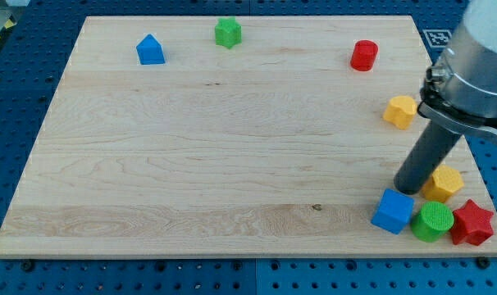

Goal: Push the yellow hexagon close to red star

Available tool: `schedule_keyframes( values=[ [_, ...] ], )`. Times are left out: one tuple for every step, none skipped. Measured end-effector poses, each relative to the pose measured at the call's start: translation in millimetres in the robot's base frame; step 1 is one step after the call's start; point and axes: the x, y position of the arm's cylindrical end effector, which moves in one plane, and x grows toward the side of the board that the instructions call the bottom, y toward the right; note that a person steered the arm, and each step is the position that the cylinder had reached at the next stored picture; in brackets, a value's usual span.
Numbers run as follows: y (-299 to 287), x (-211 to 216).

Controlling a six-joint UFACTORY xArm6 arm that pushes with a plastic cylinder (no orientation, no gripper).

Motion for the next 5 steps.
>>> schedule_keyframes(
  values=[
    [-16, -20],
    [-9, -35],
    [17, -34],
    [24, -26],
    [24, -26]
  ],
)
